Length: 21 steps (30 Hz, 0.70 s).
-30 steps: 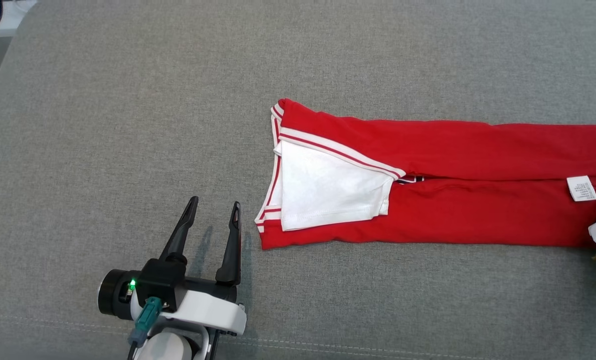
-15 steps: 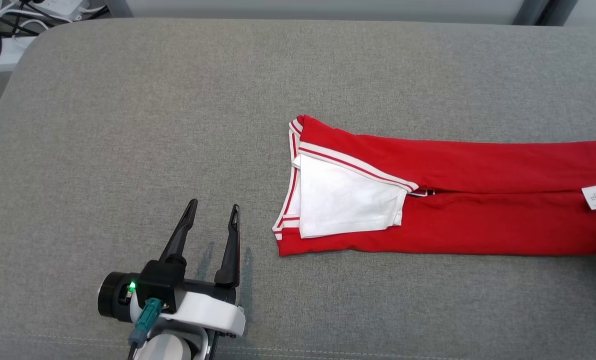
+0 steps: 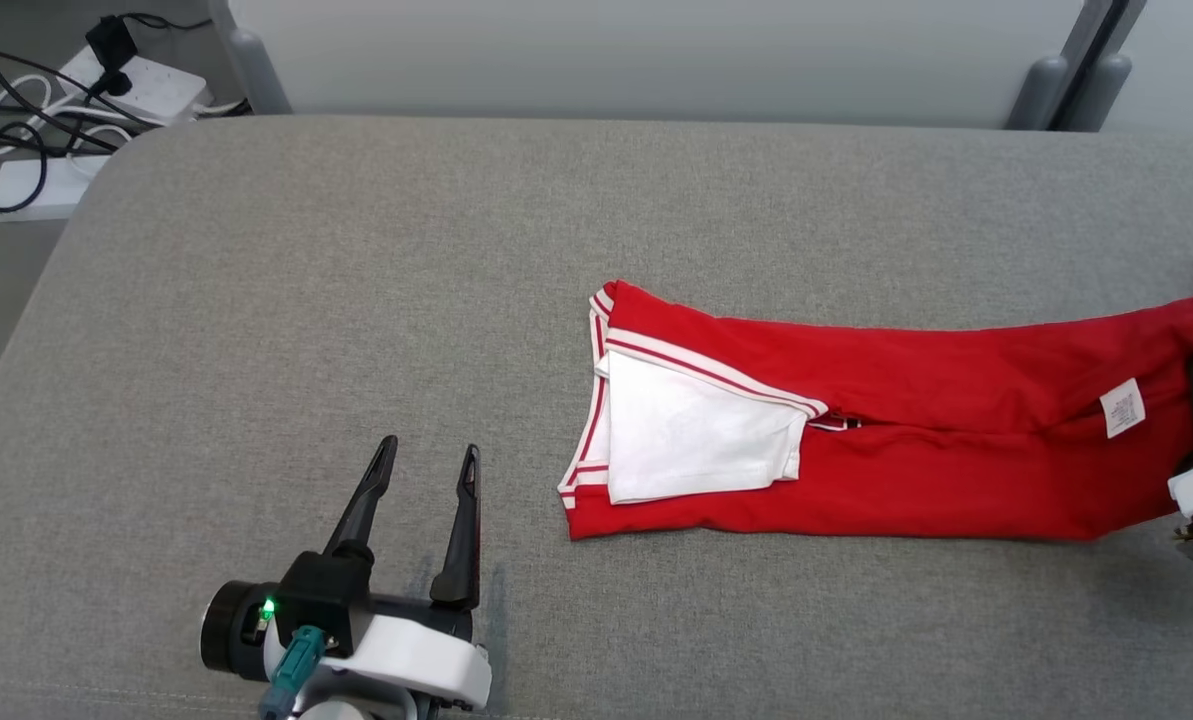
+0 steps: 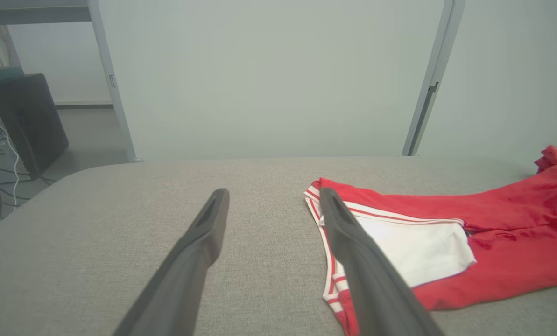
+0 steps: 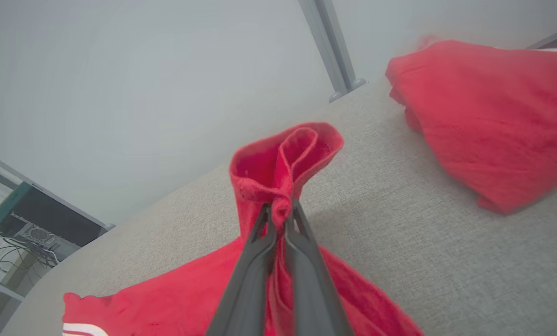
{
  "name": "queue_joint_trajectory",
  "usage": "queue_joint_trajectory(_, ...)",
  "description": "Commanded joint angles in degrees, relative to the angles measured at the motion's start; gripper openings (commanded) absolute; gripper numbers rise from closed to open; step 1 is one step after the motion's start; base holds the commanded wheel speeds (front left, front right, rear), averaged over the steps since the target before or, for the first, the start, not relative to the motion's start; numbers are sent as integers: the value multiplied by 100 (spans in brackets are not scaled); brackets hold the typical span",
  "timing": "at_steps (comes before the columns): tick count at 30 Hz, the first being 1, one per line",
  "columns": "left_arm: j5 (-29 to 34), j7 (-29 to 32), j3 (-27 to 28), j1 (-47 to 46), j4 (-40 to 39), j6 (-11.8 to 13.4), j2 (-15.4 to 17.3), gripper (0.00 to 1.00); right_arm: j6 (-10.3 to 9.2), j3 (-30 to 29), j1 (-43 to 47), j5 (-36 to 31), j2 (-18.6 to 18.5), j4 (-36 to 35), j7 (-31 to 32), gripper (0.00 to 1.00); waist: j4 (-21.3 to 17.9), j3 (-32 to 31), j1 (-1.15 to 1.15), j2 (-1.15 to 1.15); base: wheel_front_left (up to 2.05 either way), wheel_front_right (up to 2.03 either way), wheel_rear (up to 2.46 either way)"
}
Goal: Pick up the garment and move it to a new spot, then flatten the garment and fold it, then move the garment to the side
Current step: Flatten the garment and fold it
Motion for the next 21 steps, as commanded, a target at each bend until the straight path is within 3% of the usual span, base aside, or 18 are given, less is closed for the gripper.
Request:
queue_joint_trajectory(1,-51,-75,181,2,-141,43,16,100,10,51,106,38,-81,-238,-91,0,40,-140,0,0,0,0,0)
queue_joint_trajectory(10,-82,-75,214,248,-192,62,16,100,10,48,191,123,486,-743,-3,0,309,-487,0,0,0,0,0)
queue_joint_trajectory(21,-96,-75,171,303,-179,68,16,100,10,170,47,-41,1379,-660,-11,0,897,-561,0,0,0,0,0)
